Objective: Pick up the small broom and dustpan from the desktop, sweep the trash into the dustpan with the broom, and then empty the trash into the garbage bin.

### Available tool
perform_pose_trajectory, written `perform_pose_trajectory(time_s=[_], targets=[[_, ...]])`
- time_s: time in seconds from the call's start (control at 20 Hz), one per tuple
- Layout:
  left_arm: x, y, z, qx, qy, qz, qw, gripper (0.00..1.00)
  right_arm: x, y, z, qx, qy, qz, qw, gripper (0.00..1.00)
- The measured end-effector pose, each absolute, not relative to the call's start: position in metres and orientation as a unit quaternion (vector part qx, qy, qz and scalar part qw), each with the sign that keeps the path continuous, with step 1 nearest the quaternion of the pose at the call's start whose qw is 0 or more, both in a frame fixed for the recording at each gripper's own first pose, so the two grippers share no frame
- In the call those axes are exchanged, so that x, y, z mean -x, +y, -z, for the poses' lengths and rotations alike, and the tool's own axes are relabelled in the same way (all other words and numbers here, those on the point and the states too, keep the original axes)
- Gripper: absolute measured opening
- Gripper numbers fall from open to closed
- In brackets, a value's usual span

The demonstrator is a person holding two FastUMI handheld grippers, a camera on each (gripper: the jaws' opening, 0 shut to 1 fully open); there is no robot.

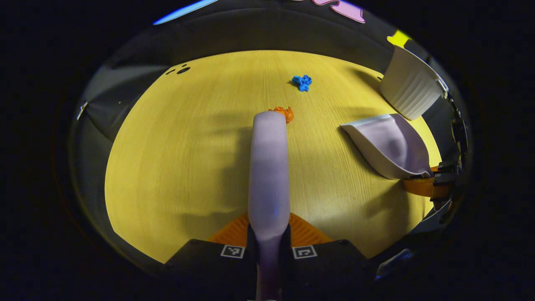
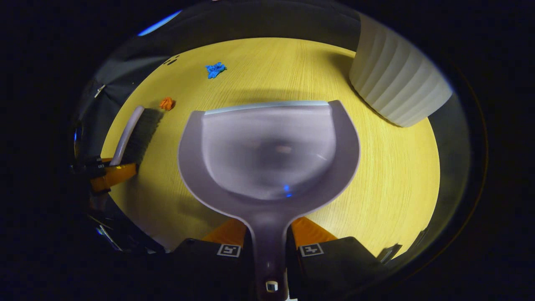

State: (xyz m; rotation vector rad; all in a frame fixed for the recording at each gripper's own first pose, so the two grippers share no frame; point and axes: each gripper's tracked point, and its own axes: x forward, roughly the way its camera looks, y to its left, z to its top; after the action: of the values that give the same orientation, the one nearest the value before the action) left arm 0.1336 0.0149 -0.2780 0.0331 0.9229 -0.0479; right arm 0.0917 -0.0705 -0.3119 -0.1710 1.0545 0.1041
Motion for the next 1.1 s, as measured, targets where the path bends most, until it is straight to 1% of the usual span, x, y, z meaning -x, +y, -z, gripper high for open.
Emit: perform_pose_trajectory(time_s=[0.05,0.1,0.35,0.6,0.65,0.7,0.8,0.9,1.1], targets=[[-0.134,0.02,0.274,-0.015,0.443,0.019,0.896,0.26,-0.091,-0.069,0.31,0.085,0.5,-0.056,0.86,0.36],[-0.137,0.025,0.271,-0.014,0.443,0.015,0.896,0.27,-0.092,-0.067,0.307,0.091,0.497,-0.064,0.86,0.36],[-0.17,0.044,0.264,-0.037,0.446,0.019,0.894,0.27,-0.097,-0.064,0.298,0.145,0.49,-0.119,0.851,0.36],[-0.226,0.045,0.25,-0.069,0.444,0.046,0.892,0.27,-0.105,-0.061,0.294,0.196,0.49,-0.181,0.83,0.36],[-0.238,0.044,0.249,-0.071,0.444,0.052,0.892,0.26,-0.108,-0.062,0.294,0.206,0.488,-0.19,0.827,0.36],[-0.251,0.043,0.246,-0.072,0.445,0.057,0.891,0.27,-0.112,-0.061,0.293,0.214,0.486,-0.198,0.824,0.36],[-0.271,0.039,0.242,-0.076,0.452,0.073,0.886,0.27,-0.124,-0.061,0.291,0.225,0.483,-0.211,0.819,0.36],[-0.29,0.039,0.24,-0.104,0.456,0.087,0.879,0.27,-0.138,-0.059,0.291,0.236,0.481,-0.221,0.815,0.36],[-0.31,0.021,0.246,-0.148,0.466,0.121,0.864,0.26,-0.156,-0.055,0.289,0.254,0.473,-0.242,0.809,0.35]])
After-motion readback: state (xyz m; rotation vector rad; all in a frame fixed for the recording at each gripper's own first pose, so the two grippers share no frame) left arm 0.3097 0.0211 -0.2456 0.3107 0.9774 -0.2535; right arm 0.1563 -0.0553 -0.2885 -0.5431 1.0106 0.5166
